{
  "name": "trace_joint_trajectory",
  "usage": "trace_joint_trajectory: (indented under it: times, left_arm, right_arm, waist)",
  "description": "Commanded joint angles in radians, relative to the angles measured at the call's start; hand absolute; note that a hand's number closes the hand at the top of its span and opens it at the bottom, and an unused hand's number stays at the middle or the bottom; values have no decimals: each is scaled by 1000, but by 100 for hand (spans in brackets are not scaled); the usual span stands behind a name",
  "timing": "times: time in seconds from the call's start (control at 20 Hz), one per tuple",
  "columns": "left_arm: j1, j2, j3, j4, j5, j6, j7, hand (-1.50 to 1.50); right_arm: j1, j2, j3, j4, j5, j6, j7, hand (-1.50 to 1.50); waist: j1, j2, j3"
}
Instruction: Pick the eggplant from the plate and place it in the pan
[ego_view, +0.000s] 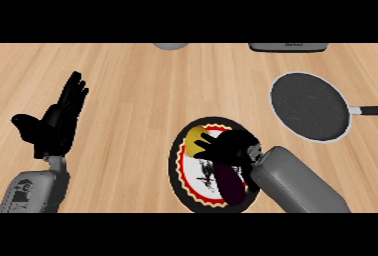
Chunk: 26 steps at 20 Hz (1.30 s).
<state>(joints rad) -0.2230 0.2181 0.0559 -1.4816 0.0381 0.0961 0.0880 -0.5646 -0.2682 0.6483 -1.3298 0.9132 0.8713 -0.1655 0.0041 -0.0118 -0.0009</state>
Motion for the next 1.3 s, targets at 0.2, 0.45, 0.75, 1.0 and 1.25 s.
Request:
trace_joint_trajectory:
  times: [0.2, 0.45, 0.75, 1.0, 1.25]
  left_arm:
    - [10, 7, 11, -23, 6, -23, 6, 0]
    - [38, 1, 18, -43, 1, -16, 23, 0]
    - [45, 6, 31, -32, -5, -11, 6, 0]
    - [96, 12, 64, -15, 0, 1, -20, 0]
    - [57, -11, 53, 9, 7, 0, -24, 0]
  right_arm:
    - [-36, 60, 70, 94, 20, -13, -120, 150]
    - [30, 0, 86, 36, 45, -64, -158, 150]
    - [223, 78, -49, -85, 58, -197, 150, 150]
    - [381, 140, -131, -314, 115, -384, 381, 150]
    - [447, 160, -132, -627, 195, -533, 469, 150]
  waist:
    - [9, 13, 1]
    - [2, 11, 1]
    - [-39, -2, 1]
    - [-89, -18, 0]
    - [-80, -8, 0]
